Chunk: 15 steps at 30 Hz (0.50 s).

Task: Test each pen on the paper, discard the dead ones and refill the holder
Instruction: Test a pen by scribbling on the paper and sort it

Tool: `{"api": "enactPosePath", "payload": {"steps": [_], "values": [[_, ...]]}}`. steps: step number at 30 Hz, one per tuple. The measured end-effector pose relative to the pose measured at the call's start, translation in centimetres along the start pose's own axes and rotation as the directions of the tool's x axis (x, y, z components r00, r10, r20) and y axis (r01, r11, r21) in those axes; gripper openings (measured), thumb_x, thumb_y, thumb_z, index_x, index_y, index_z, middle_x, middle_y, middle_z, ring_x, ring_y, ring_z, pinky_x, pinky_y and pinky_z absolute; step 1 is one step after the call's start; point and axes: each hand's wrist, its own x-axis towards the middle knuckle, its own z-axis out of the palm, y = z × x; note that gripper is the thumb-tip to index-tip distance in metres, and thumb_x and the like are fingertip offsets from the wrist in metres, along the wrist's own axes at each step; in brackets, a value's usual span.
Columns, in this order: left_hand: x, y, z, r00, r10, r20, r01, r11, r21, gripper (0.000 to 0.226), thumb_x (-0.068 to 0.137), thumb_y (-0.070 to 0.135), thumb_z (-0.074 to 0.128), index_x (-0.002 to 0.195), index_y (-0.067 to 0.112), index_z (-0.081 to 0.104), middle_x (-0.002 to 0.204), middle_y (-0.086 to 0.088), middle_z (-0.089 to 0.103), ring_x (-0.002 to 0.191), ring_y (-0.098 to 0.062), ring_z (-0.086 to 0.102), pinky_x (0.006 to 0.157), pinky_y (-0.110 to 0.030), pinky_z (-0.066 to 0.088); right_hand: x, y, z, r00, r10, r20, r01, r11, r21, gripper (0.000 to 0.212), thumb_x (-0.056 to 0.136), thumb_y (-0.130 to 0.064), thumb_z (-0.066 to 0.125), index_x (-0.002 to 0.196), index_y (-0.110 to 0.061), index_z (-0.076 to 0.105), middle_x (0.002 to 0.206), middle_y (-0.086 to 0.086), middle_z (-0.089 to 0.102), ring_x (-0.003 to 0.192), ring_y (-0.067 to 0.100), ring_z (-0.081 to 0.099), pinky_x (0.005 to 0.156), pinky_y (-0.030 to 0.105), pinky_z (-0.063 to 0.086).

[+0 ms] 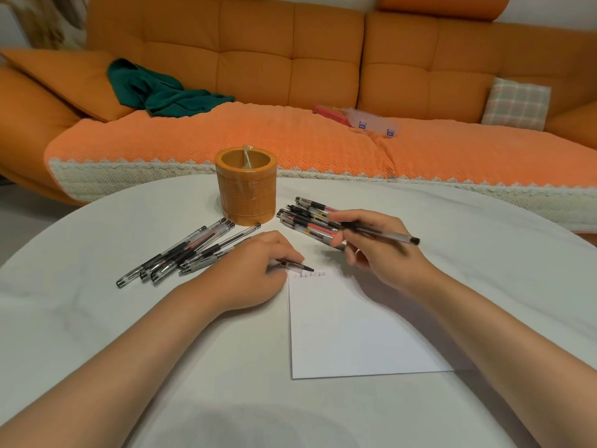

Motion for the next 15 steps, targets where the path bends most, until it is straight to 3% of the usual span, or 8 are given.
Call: {"api": "enactPosePath", "payload": {"steps": [2, 5, 9, 11, 13, 15], "values": [[0.0, 0.0, -0.1, 1.0, 0.013, -0.006, -0.012, 1.0, 0.016, 0.024, 0.091, 0.019, 0.065, 0.107, 0.036, 0.073, 0.107, 0.022, 0.057, 0.105, 0.001, 0.054, 0.092, -0.015, 0.039, -0.3, -0.3, -0.2, 0.997, -0.003, 0.077, 0.001, 1.0, 0.024, 0.033, 0.104, 0.003, 0.04, 0.124, -0.006, 0.063, 0.094, 0.011, 0.071, 0.06, 0.021, 0.06, 0.046, 0.027, 0.042], [-0.1, 0.2, -0.2, 0.999, 0.028, -0.027, -0.027, 0.999, 0.035, 0.014, 0.092, 0.025, 0.068, 0.1, 0.035, 0.074, 0.103, 0.021, 0.06, 0.101, 0.0, 0.055, 0.09, -0.02, 0.042, -0.7, -0.6, -0.2, 0.987, 0.07, 0.145, -0.101, 0.971, 0.217, 0.036, 0.105, 0.005, 0.033, 0.133, 0.001, 0.054, 0.103, 0.02, 0.068, 0.07, 0.03, 0.067, 0.055, 0.035, 0.057], [-0.6, 0.6, -0.2, 0.992, 0.008, -0.125, 0.005, 0.995, 0.099, 0.013, 0.095, 0.03, 0.062, 0.103, 0.035, 0.071, 0.093, 0.022, 0.062, 0.093, -0.001, 0.053, 0.085, -0.027, 0.045, -0.6, -1.6, -0.3, 0.953, 0.209, 0.219, -0.283, 0.872, 0.4, 0.041, 0.101, 0.006, 0.028, 0.13, 0.002, 0.057, 0.104, 0.024, 0.065, 0.065, 0.034, 0.067, 0.056, 0.038, 0.06], [-0.8, 0.6, -0.4, 0.986, -0.016, -0.166, 0.034, 0.994, 0.103, 0.013, 0.096, 0.031, 0.06, 0.104, 0.036, 0.07, 0.095, 0.024, 0.062, 0.092, 0.0, 0.053, 0.081, -0.025, 0.045, -0.5, -2.1, -0.3, 0.937, 0.258, 0.236, -0.337, 0.846, 0.413, 0.041, 0.101, 0.004, 0.028, 0.126, 0.0, 0.06, 0.103, 0.021, 0.065, 0.058, 0.031, 0.063, 0.051, 0.034, 0.057], [-1.0, 0.6, -0.6, 0.981, -0.023, -0.194, 0.037, 0.997, 0.067, 0.014, 0.097, 0.029, 0.059, 0.105, 0.034, 0.069, 0.098, 0.024, 0.062, 0.092, 0.006, 0.052, 0.077, -0.017, 0.041, -0.6, -2.3, -0.3, 0.95, 0.238, 0.2, -0.285, 0.923, 0.257, 0.035, 0.102, 0.003, 0.037, 0.124, -0.008, 0.061, 0.097, 0.015, 0.063, 0.049, 0.025, 0.053, 0.044, 0.028, 0.046], [-1.1, 0.7, -0.8, 0.975, -0.049, -0.217, 0.054, 0.998, 0.018, 0.015, 0.099, 0.028, 0.057, 0.106, 0.03, 0.07, 0.102, 0.022, 0.064, 0.093, 0.006, 0.054, 0.076, -0.014, 0.039, -0.7, -2.2, -0.2, 0.981, 0.141, 0.136, -0.125, 0.984, -0.123, 0.032, 0.098, -0.003, 0.054, 0.123, -0.022, 0.059, 0.091, 0.007, 0.065, 0.05, 0.022, 0.051, 0.047, 0.029, 0.044]]}}
